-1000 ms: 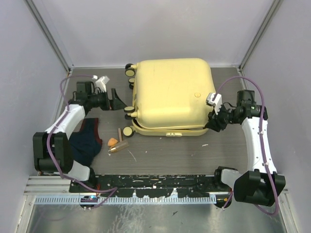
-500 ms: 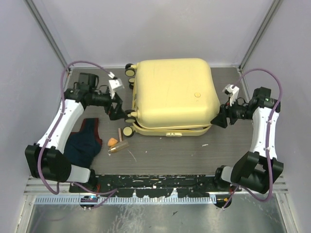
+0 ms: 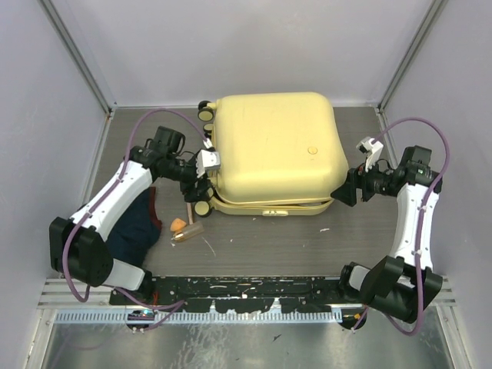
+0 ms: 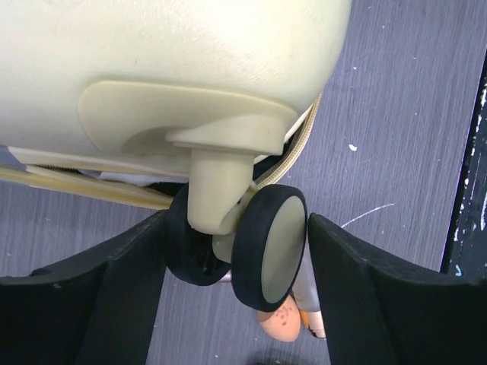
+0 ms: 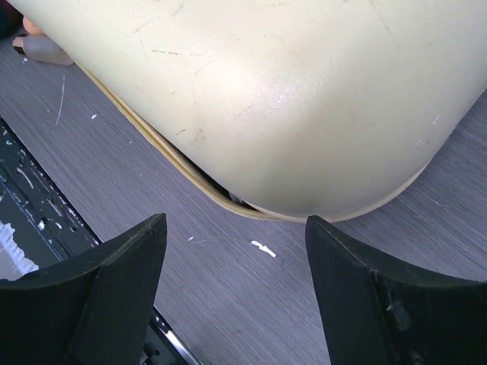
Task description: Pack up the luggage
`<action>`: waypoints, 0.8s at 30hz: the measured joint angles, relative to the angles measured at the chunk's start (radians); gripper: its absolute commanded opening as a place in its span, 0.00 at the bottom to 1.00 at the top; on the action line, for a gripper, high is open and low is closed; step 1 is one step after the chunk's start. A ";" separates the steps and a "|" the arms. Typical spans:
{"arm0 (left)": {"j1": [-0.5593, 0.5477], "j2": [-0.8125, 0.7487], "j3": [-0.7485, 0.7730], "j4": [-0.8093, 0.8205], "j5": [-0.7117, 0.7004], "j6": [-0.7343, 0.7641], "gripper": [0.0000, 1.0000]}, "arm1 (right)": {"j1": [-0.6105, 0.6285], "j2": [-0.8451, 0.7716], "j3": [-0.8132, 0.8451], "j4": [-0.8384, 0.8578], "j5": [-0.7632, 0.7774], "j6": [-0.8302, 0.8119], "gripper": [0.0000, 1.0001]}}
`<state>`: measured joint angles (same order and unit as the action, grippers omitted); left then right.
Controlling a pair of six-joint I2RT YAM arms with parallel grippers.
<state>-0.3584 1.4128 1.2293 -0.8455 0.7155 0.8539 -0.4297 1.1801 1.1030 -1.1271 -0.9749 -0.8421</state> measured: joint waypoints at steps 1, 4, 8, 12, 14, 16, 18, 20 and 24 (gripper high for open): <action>-0.001 0.008 0.000 0.000 -0.008 0.001 0.63 | 0.000 -0.011 -0.001 0.004 -0.004 0.004 0.74; -0.002 0.023 0.000 0.006 -0.017 0.005 0.47 | 0.001 -0.037 0.000 0.004 -0.026 0.005 0.69; 0.001 0.019 0.006 0.030 -0.023 0.003 0.23 | 0.046 -0.057 0.006 -0.010 -0.047 0.008 0.64; 0.001 0.014 0.007 0.034 -0.025 -0.006 0.03 | 0.192 -0.127 -0.013 0.023 -0.032 0.041 0.57; 0.001 0.012 0.008 0.034 -0.026 -0.008 0.00 | 0.283 -0.191 -0.050 0.057 -0.007 0.062 0.53; 0.001 0.010 0.014 0.030 -0.027 -0.006 0.00 | 0.377 -0.255 -0.093 0.090 0.027 0.082 0.46; 0.000 0.010 0.027 0.013 -0.027 -0.002 0.00 | 0.460 -0.299 -0.134 0.130 0.064 0.093 0.41; 0.000 0.010 0.043 -0.006 -0.025 0.000 0.00 | 0.523 -0.322 -0.174 0.169 0.100 0.101 0.37; 0.001 0.008 0.093 -0.065 -0.008 0.002 0.00 | 0.617 -0.328 -0.238 0.237 0.170 0.101 0.35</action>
<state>-0.3573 1.4208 1.3228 -0.9104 0.7078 0.8562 0.1871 0.8516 0.8654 -0.8902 -0.8047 -0.7406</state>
